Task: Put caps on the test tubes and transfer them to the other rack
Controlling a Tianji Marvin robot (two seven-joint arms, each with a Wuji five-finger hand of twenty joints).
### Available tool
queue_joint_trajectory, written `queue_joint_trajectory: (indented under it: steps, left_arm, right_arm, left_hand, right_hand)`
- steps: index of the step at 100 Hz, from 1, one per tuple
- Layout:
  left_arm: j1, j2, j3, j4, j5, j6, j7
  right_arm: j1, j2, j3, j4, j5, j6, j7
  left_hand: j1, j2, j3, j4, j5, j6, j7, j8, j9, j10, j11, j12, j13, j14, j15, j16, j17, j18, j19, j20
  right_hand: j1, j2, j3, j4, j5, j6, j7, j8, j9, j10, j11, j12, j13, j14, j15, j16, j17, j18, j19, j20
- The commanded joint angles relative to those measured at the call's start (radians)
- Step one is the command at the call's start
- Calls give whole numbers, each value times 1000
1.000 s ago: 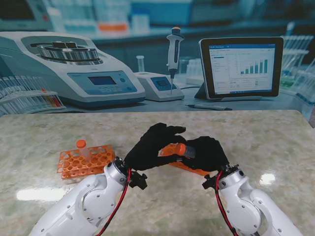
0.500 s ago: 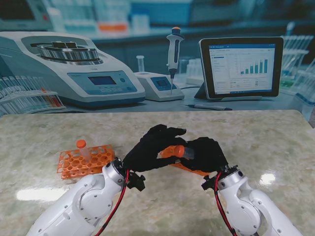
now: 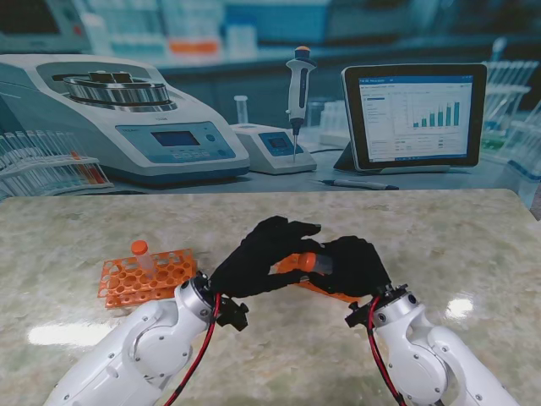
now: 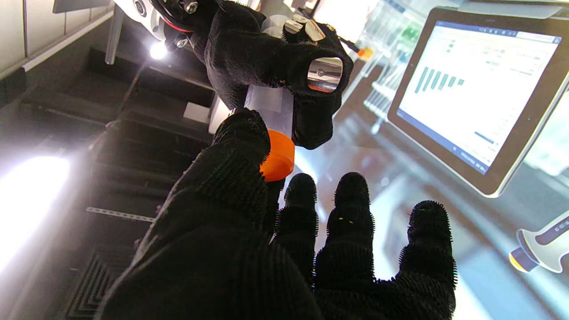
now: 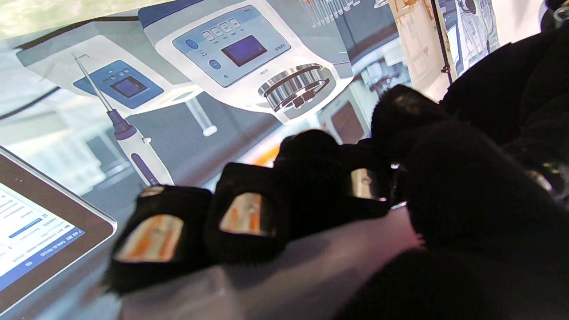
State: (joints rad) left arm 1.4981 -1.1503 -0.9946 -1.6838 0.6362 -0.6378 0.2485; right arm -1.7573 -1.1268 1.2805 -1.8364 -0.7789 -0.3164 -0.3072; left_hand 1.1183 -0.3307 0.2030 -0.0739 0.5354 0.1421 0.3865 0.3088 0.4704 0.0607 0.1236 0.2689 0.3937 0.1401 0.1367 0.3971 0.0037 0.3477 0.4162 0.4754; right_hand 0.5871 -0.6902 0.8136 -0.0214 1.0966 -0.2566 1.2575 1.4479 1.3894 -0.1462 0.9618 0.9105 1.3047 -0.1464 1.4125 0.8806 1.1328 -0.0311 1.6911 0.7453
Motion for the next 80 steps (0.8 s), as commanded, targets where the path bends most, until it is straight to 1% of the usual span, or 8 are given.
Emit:
queue_joint_trajectory:
  steps: [1,20,54,62,65,69,73,80]
  left_arm:
    - [12,4,0,-16,2,-10,-10]
    - [32,9,-19,-39,5,-28,-26]
    - [59,14,-45,-65,2,-52,-40]
    - [62,14,-47,-70,-1,-55,-41]
    - [63,14,-48,-74,-3,-55,-43]
    - [66,14,-49,-80,-10,-53,-48]
    - [68,15,-50,-86,-13,-48,-52]
    - [71,17,-54,-96,-16,-37,-59]
  right_arm:
    - [-3,-4,-3,-6,2,4,3]
    - [-2,-4,-3,-6,3,4,3]
    - [-1,-4,-3,-5,3,3,3]
    - [0,-4,-4,-5,3,2,4]
    - [0,-3,-4,-5,3,2,5]
    - [0,-3,-3,-5,3,1,5]
    - [-1,-3,-3,-6,2,1,5]
    - [-2,-3,-2,-7,2,-1,4]
  left_hand:
    - [131,74,40,45,43,-403,59,-1,-27,-35,-22,-30,-36,4,-21,-15,-19,-15,-36,1]
    - [118,77,22,45,32,-418,47,-10,-30,-37,-24,-32,-39,3,-23,-18,-16,-16,-38,3]
    - [72,96,-25,42,25,-406,37,-19,-30,-36,-26,-36,-43,4,-25,-22,-17,-19,-38,4]
    - [31,127,-78,49,24,-376,6,-37,-34,-34,-27,-36,-44,4,-25,-23,-16,-20,-39,5]
    - [13,142,-96,49,19,-353,-4,-42,-35,-30,-28,-36,-44,4,-25,-23,-16,-19,-39,5]
    - [6,168,-134,54,22,-296,-39,-62,-40,-24,-30,-34,-46,5,-25,-23,-16,-19,-40,6]
    - [-2,192,-156,53,25,-278,-63,-75,-44,-22,-31,-33,-46,5,-25,-23,-16,-21,-41,6]
    - [-31,225,-178,55,20,-212,-86,-88,-53,-10,-33,-31,-52,3,-27,-23,-19,-24,-44,5]
  right_hand:
    - [31,38,15,-1,33,-62,62,29,51,14,19,20,22,-152,209,77,71,-88,303,68]
    - [31,37,13,-2,33,-62,62,29,51,17,18,20,22,-152,209,77,71,-88,303,68]
    - [32,38,10,-4,33,-62,62,29,50,16,17,20,22,-152,209,77,71,-88,303,68]
    - [32,39,10,-4,33,-62,62,29,51,16,17,20,22,-152,209,77,71,-88,303,68]
    - [33,38,10,-4,33,-62,62,29,50,16,17,20,22,-152,209,77,71,-88,303,68]
    - [32,38,10,-4,33,-62,62,29,50,16,17,20,22,-152,209,77,71,-88,303,68]
    - [33,39,10,-4,33,-62,62,29,50,16,17,20,22,-152,209,77,71,-88,303,68]
    - [32,39,10,-4,32,-62,62,29,51,17,18,21,22,-152,209,77,71,-88,303,68]
